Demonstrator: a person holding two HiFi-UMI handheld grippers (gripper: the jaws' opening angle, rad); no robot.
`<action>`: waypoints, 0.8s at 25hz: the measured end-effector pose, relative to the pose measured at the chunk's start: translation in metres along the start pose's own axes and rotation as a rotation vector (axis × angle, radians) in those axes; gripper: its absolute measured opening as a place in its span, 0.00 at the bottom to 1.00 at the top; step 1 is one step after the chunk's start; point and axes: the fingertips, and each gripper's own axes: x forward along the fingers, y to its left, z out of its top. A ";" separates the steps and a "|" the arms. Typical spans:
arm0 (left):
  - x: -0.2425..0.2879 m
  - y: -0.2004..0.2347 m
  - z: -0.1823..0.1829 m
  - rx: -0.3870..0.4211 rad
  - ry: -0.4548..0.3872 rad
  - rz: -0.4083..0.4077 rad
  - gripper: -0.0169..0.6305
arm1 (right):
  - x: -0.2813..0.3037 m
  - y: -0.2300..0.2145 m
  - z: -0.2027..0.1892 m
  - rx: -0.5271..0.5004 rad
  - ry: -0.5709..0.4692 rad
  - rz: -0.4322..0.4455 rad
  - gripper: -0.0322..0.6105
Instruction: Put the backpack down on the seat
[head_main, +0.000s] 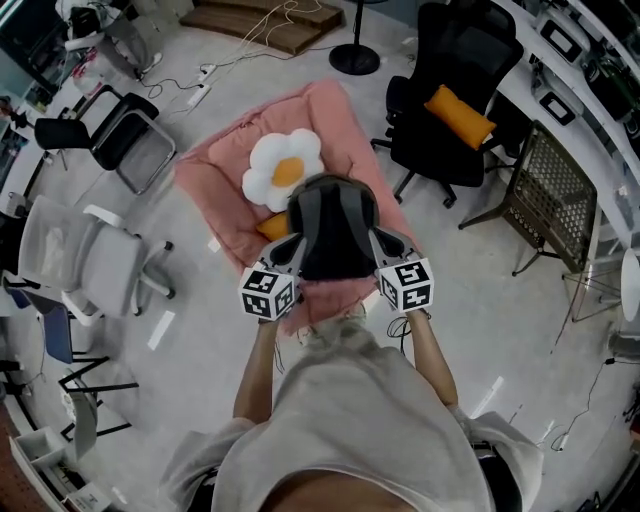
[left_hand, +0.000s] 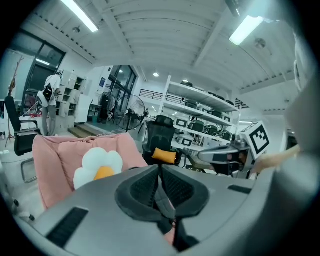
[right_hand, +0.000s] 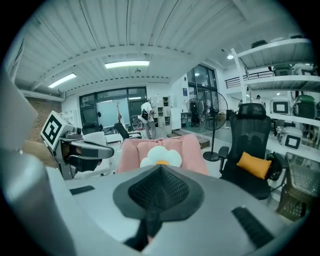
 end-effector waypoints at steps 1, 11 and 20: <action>-0.003 -0.002 0.003 0.009 -0.002 -0.003 0.06 | -0.003 0.002 0.003 0.001 -0.007 0.004 0.05; -0.027 -0.004 0.022 0.054 -0.034 0.008 0.06 | -0.027 0.011 0.031 -0.025 -0.082 -0.026 0.05; -0.033 -0.006 0.030 0.076 -0.038 0.005 0.06 | -0.037 0.010 0.033 -0.027 -0.090 -0.049 0.05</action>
